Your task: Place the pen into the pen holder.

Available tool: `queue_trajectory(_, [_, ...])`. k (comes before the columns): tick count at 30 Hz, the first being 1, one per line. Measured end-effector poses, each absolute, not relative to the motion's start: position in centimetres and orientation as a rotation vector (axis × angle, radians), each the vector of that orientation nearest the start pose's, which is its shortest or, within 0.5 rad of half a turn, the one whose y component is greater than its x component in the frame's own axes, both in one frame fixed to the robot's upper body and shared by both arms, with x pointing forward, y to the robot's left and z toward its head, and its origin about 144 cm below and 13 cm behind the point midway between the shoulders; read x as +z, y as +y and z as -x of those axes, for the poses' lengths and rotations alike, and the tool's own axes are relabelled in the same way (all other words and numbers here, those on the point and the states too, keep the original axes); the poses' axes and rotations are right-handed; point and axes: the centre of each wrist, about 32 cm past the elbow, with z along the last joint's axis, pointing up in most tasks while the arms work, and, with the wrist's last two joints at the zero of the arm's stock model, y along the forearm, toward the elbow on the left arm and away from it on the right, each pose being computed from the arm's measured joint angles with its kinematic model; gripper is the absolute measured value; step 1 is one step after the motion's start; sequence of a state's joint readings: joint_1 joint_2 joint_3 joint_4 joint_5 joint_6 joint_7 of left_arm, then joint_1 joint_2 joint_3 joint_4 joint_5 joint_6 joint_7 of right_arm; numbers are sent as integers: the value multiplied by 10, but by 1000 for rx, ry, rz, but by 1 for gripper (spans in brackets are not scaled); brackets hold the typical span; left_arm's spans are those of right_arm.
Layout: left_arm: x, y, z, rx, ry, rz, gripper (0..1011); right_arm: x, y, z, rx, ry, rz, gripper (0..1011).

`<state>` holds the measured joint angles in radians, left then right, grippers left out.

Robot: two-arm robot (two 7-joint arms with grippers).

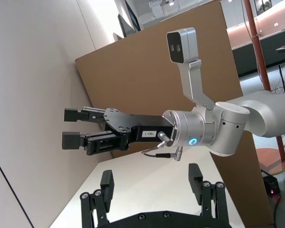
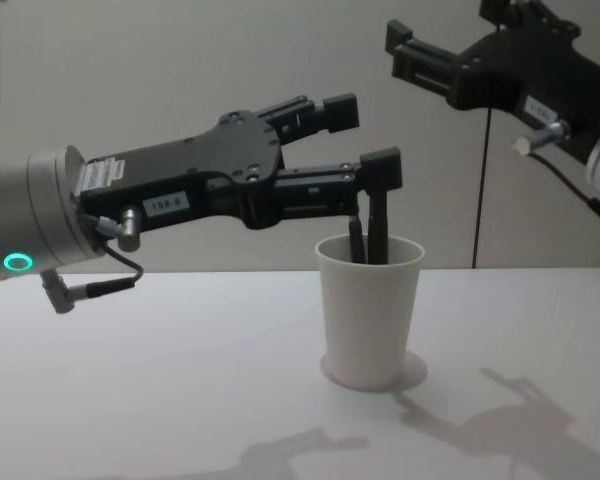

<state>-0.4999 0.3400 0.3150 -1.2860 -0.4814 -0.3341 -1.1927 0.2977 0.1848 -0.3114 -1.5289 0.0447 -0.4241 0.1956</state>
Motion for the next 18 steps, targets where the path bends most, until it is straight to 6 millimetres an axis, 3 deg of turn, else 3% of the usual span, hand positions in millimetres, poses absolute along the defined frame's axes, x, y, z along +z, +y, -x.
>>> queue_trajectory(18, [1238, 266, -582, 190, -424, 163, 1004, 1228, -188, -514, -1019, -610, -326, 1001])
